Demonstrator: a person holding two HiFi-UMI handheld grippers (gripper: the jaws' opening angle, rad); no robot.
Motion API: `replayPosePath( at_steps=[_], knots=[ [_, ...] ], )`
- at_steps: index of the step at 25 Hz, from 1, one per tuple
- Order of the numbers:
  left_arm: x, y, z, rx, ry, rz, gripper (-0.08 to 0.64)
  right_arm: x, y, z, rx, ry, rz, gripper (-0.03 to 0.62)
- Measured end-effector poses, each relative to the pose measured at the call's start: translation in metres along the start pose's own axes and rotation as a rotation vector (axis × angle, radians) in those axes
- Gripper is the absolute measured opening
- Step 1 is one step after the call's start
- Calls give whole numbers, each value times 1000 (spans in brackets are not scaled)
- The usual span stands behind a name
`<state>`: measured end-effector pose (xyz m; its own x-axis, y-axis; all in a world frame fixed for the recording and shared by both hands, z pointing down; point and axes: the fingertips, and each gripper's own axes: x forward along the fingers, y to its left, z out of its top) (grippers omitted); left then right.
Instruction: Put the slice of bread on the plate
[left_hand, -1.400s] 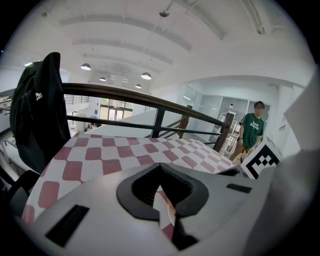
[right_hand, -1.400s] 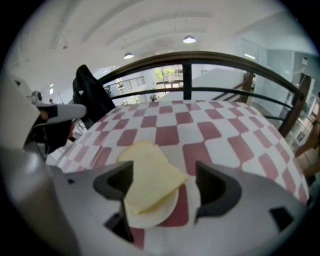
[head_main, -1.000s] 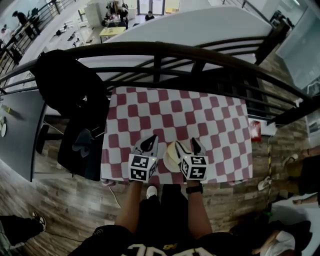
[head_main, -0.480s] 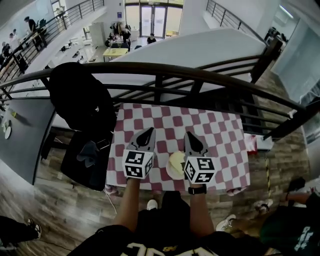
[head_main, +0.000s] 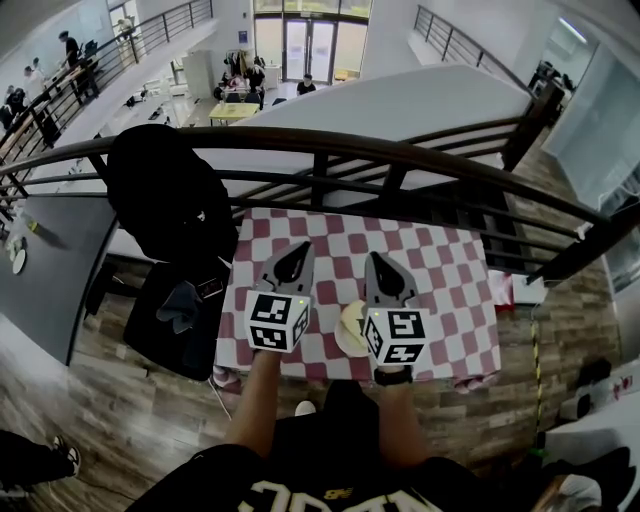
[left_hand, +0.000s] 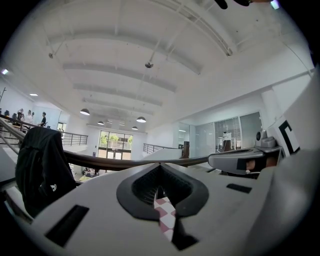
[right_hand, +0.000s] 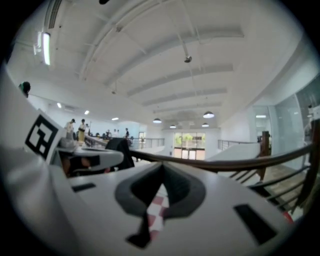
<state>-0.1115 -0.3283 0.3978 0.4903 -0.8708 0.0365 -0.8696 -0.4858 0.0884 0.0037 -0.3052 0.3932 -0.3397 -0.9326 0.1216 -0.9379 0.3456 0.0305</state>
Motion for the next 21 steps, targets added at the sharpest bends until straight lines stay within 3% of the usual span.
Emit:
replayPosePath(
  at_steps=[21],
  knots=[
    [-7,-12,20,52,-52,14,17,-14,4,18,-14,-61,11,15]
  ],
)
